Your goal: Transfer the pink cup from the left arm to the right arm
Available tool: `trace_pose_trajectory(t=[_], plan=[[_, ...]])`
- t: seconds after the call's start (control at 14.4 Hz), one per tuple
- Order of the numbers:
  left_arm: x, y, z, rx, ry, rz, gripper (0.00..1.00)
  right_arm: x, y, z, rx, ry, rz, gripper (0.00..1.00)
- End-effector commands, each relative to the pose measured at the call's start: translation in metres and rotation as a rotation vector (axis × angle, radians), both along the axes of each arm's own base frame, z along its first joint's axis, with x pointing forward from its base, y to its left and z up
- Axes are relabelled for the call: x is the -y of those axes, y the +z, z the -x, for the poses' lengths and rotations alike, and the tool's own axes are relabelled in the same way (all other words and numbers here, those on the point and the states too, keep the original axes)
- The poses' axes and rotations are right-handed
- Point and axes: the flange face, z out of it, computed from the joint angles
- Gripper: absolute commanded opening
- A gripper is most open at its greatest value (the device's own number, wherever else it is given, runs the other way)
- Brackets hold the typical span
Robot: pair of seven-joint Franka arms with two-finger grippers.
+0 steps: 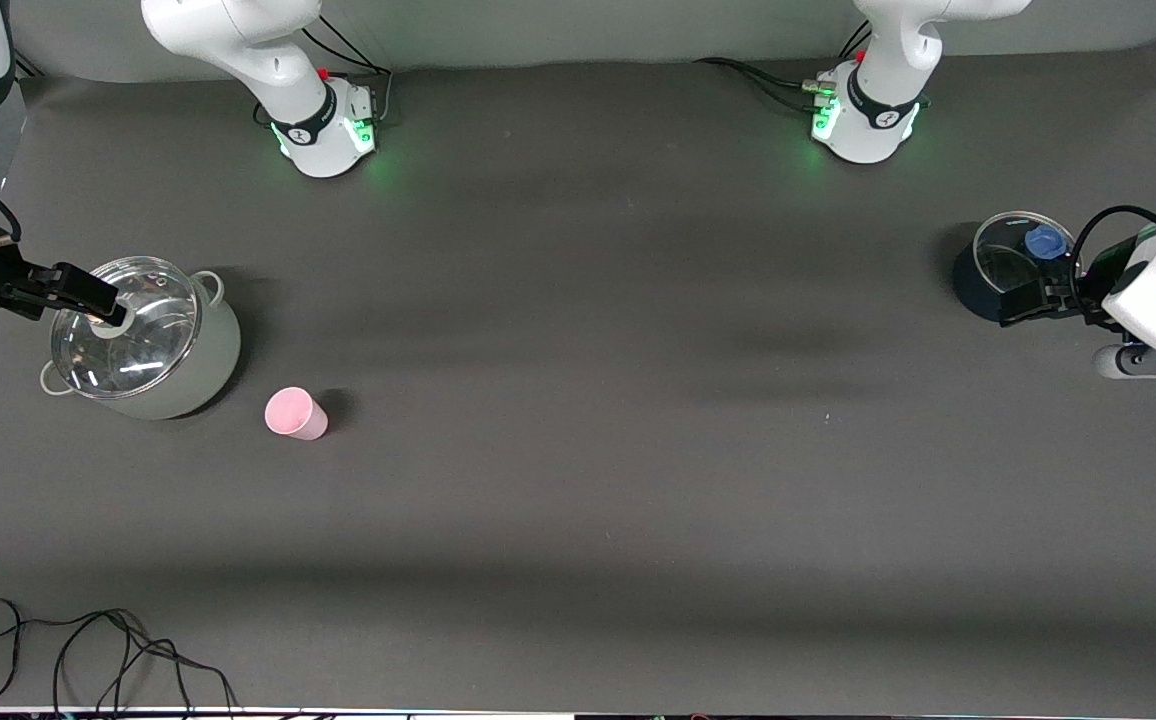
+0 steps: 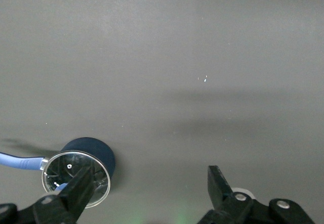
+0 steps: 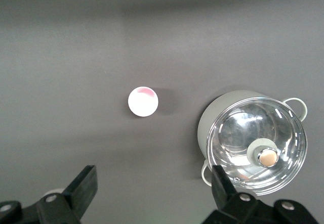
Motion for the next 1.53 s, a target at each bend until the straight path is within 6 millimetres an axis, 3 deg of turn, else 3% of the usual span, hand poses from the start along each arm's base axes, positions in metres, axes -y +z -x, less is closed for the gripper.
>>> trace_pose_trajectory(t=[0.0,0.21,0.49,0.7,0.98,1.46], plan=[[0.000,0.008,0.003,0.020,-0.012,0.011,1.00,0.005,0.003,0.000,0.002,0.017,0.010,1.00],[0.001,0.010,0.003,0.020,-0.026,0.009,1.00,0.014,0.010,0.002,0.021,0.054,0.009,1.00],[0.001,0.011,0.002,0.023,-0.064,-0.006,1.00,0.039,0.027,0.009,0.087,0.032,0.007,1.00],[0.001,0.013,0.001,0.032,-0.076,-0.044,1.00,0.030,0.020,0.020,0.085,0.052,0.009,1.00],[0.000,0.014,-0.004,0.037,-0.075,-0.045,1.00,0.001,0.008,0.014,0.082,0.106,0.014,1.00],[0.004,0.019,-0.009,0.043,-0.074,-0.034,1.00,-0.001,0.002,0.005,0.106,0.108,0.016,1.00]])
